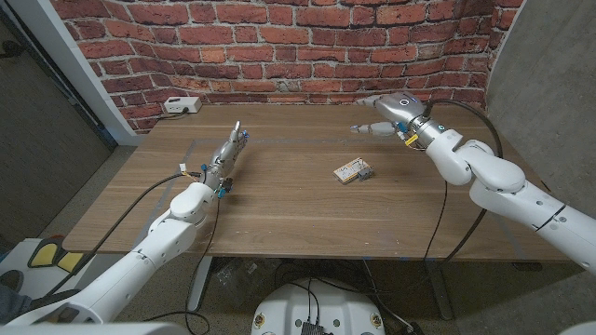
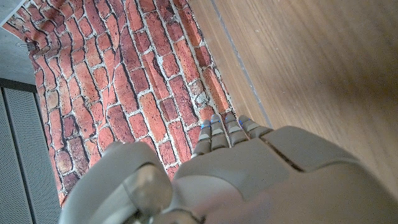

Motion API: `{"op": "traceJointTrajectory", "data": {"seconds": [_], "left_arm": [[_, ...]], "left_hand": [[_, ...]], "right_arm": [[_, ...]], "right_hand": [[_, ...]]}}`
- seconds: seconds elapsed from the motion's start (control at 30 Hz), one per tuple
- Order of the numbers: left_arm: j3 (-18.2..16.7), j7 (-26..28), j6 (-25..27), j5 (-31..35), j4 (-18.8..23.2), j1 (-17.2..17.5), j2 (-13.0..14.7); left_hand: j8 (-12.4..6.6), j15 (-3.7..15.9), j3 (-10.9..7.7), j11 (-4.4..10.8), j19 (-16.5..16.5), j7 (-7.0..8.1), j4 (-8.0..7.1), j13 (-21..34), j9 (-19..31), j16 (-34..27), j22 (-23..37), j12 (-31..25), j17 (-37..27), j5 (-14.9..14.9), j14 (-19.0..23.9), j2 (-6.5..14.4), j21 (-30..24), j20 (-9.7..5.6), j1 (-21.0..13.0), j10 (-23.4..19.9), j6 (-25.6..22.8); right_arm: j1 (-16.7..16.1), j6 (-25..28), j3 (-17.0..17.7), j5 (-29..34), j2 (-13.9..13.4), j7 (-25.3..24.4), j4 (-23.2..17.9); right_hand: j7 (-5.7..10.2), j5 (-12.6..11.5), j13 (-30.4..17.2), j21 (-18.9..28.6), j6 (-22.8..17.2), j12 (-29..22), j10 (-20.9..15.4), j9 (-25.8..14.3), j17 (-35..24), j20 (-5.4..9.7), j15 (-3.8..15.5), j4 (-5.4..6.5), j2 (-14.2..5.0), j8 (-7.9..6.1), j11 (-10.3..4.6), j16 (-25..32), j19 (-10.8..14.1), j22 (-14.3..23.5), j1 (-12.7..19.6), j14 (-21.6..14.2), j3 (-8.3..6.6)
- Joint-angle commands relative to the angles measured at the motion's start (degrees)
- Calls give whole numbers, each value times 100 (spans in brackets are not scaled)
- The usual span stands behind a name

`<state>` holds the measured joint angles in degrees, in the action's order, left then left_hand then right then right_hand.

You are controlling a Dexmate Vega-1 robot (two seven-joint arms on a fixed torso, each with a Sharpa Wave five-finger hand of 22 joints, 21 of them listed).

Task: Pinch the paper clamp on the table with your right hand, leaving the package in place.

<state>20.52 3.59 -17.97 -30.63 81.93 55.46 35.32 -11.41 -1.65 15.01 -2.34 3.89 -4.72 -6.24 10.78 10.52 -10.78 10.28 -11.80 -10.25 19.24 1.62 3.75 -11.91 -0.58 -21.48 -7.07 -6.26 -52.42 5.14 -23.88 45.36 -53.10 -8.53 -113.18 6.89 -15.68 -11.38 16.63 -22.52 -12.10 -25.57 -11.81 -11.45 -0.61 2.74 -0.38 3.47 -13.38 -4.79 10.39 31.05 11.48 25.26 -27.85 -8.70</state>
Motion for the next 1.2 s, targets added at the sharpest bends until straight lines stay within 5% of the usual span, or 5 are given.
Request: {"op": "traceJointTrajectory", "data": {"seconds": [0.03, 0.2, 0.37, 0.9, 1.2], "left_arm": [[-38, 71, -14, 153, 233, 30, 122], [-80, 126, -2, 209, 340, 62, 186], [-124, 126, -24, 233, 391, 93, 243], [-92, -68, -83, 198, 449, 40, 230], [-40, -3, 27, 233, 518, 34, 196]], "left_hand": [[-19, 5, 52, 27, -2, 30, 0, 15, 22, -18, 16, -19, -20, -1, 49, -40, -15, 19, -42, -41, -47], [-21, 15, 57, 31, -20, 30, 0, 15, 22, -25, 16, -23, -20, -1, 69, -39, -20, 24, -45, -55, -54], [-26, 16, 63, 36, -25, 33, 1, 15, 22, -30, 15, -28, -20, -1, 90, -37, -20, 24, -48, -74, -72], [-26, 10, 80, 19, -51, 23, 4, 15, 21, -31, 14, -31, -20, 0, 120, -31, -22, 36, -61, -103, -90], [-26, 14, 87, 31, -45, 30, 7, 15, 21, -28, 14, -30, -20, 2, 126, -26, -16, 35, -70, -111, -98]], "right_arm": [[-314, 18, 96, -1134, 556, -937, 296], [-382, -106, 60, -1501, 780, -1304, 441], [-505, -234, 32, -1795, 997, -1684, 489], [-713, -1266, 340, -3297, 1294, -1903, 923], [-698, -2101, 547, -4977, 1439, -1070, 1382]], "right_hand": [[-8, -1, -2, -18, -155, -78, -68, -14, 9, 44, -23, -8, -122, -62, 46, 25, 0, -8, 80, -6, -59], [-75, 13, -2, -17, -160, -109, -133, -13, 15, 44, -47, -34, -199, -49, 109, 35, 16, -8, 145, -21, -109], [-424, 91, -1, -27, -408, -187, -316, 3, 28, 56, -61, -89, -372, -92, 244, 46, 30, -9, 261, -40, -217], [-451, 299, 2, -86, -633, -258, -528, 20, 31, 180, -183, -88, -668, -93, 433, 27, -26, -25, 278, 77, -351], [-496, 441, 5, -98, -603, -308, -701, 17, 40, 149, -208, -73, -742, -22, 493, 54, 15, -32, 193, 17, -363]]}}
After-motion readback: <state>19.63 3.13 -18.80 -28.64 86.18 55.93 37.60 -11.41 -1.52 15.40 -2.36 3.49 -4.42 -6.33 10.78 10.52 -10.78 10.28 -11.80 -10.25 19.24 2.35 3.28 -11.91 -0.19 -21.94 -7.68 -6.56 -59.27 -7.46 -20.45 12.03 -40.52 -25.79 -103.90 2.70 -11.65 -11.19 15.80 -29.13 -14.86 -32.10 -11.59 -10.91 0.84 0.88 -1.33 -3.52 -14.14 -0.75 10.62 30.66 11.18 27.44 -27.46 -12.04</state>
